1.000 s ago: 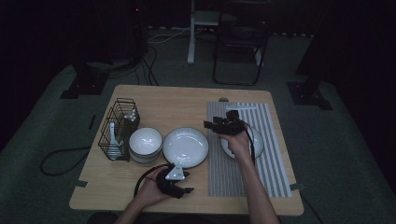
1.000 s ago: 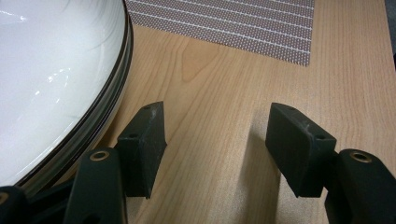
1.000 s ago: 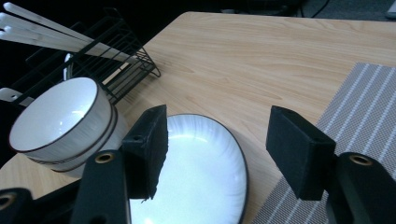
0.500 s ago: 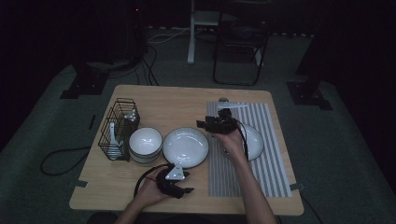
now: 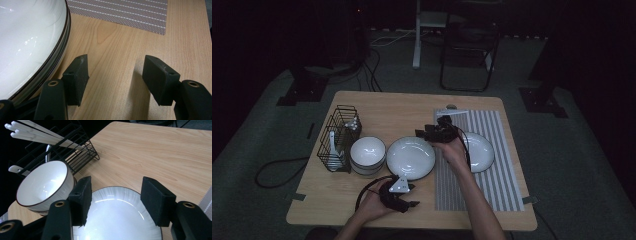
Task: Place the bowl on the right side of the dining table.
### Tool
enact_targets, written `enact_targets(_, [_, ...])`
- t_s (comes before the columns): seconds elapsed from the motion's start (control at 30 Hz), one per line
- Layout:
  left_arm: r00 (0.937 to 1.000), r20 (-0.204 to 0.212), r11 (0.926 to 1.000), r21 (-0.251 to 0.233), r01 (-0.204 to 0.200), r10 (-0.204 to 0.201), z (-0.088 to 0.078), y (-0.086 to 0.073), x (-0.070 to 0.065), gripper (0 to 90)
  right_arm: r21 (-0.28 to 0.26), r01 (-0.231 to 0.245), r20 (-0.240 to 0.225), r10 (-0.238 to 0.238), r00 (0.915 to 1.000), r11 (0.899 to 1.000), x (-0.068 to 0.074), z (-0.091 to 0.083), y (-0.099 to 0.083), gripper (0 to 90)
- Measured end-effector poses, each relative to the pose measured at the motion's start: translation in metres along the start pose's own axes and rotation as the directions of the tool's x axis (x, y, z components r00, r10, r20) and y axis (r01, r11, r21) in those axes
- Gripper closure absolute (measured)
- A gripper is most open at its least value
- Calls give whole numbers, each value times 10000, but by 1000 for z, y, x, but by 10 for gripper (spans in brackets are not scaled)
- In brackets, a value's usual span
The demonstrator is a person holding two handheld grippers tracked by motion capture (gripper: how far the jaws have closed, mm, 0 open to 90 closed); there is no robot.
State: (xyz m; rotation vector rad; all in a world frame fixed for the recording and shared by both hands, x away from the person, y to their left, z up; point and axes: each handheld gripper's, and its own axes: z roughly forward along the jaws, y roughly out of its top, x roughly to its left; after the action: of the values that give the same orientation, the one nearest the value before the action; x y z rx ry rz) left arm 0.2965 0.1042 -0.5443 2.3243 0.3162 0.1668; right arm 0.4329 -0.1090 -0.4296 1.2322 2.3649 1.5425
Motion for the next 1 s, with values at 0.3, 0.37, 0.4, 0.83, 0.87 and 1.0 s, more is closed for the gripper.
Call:
enact_targets(0.3, [10000, 13, 10000, -16, -11, 11, 0, 0, 0, 385, 35, 60, -222, -59, 9997, 10000, 8, 10, 5, 435])
enact_targets(0.37, [10000, 17, 10000, -6, -18, 18, 0, 0, 0, 385, 81, 78, -247, -75, 9997, 9999, 10, 12, 7, 434])
enact_targets(0.4, [10000, 19, 10000, -8, -17, 17, 0, 0, 0, 386, 98, 91, -274, -88, 9996, 9999, 11, 13, 7, 432])
enact_targets(0.83, [10000, 30, 10000, -44, 20, -20, 0, 0, 0, 385, 196, 72, -559, -61, 9984, 9998, 20, 26, 10, 405])
enact_targets(0.87, [10000, 32, 10000, -47, 20, -20, 0, 0, 0, 385, 165, 58, -598, -48, 9982, 9998, 21, 27, 11, 404])
enact_targets(1.0, [10000, 21, 10000, -46, 14, -14, 0, 0, 0, 385, 186, 70, -806, -55, 9967, 9998, 27, 32, 12, 404])
